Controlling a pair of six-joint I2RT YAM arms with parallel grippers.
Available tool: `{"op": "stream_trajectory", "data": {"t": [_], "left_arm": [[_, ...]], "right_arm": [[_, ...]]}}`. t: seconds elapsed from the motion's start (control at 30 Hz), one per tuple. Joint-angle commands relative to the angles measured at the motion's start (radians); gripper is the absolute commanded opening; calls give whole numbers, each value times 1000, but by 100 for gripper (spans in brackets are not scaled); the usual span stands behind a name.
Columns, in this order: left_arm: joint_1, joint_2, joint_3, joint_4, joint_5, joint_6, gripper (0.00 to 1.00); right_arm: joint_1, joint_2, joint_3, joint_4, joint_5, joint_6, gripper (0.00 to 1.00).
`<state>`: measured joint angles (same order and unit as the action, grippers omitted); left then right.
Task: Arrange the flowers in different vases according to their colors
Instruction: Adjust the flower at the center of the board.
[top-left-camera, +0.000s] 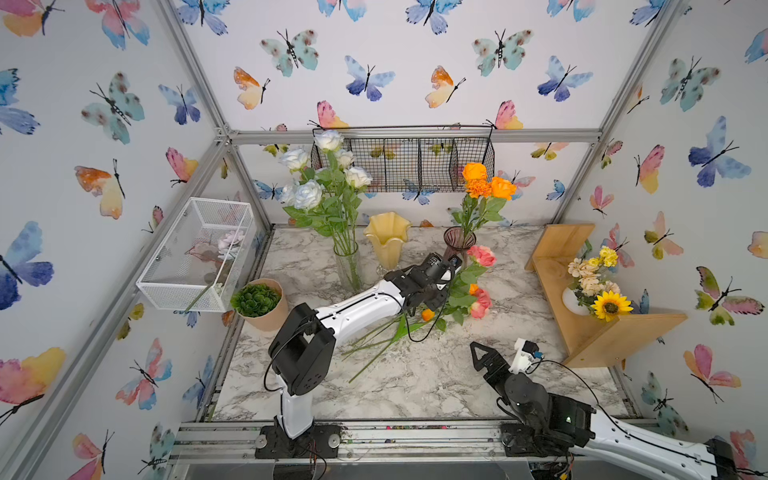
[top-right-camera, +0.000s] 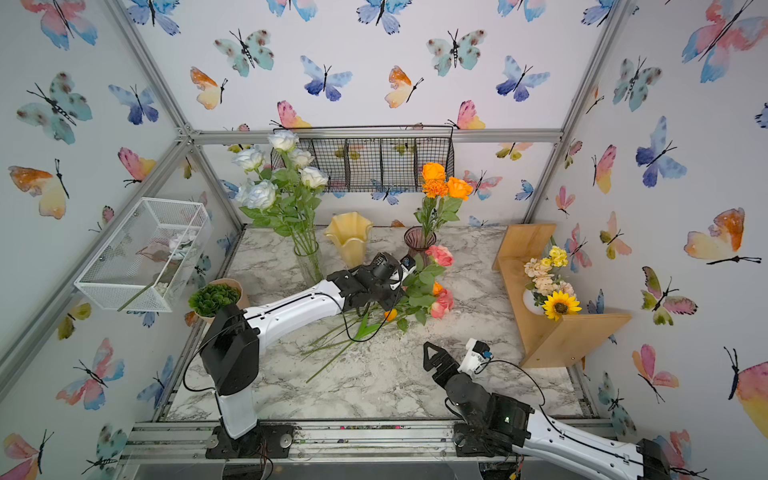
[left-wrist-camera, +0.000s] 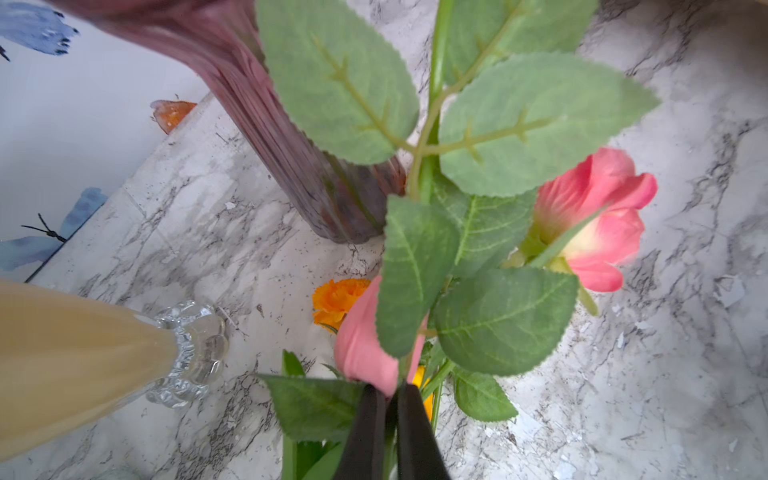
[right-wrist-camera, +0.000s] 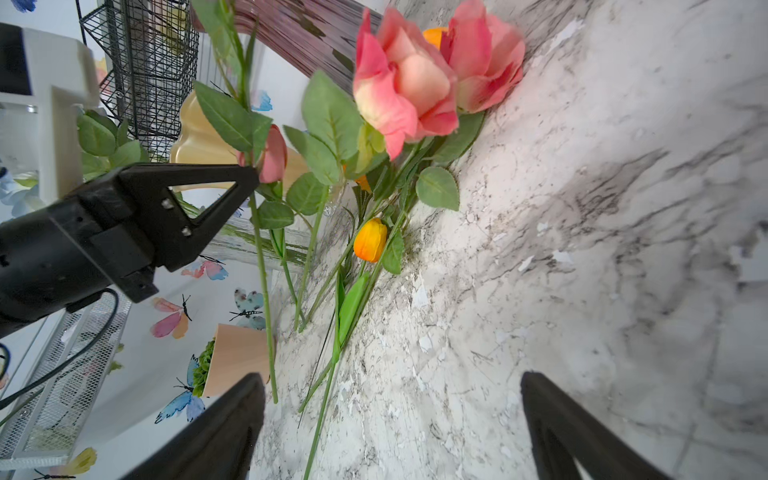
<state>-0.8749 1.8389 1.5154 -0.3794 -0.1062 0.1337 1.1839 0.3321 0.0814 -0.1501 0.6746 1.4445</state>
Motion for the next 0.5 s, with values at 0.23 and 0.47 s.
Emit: {"op": "stream_trajectory", "data": {"t": [0.23,0.47], "left_arm": [[-5,-52,-54,11,16,-12,0],[-6,-9,-79,18,110,-69,0]], "right_arm": [[3,-13,-14,-36,35,7,98],[3,-9,-14,-35,36,8,98]]}}
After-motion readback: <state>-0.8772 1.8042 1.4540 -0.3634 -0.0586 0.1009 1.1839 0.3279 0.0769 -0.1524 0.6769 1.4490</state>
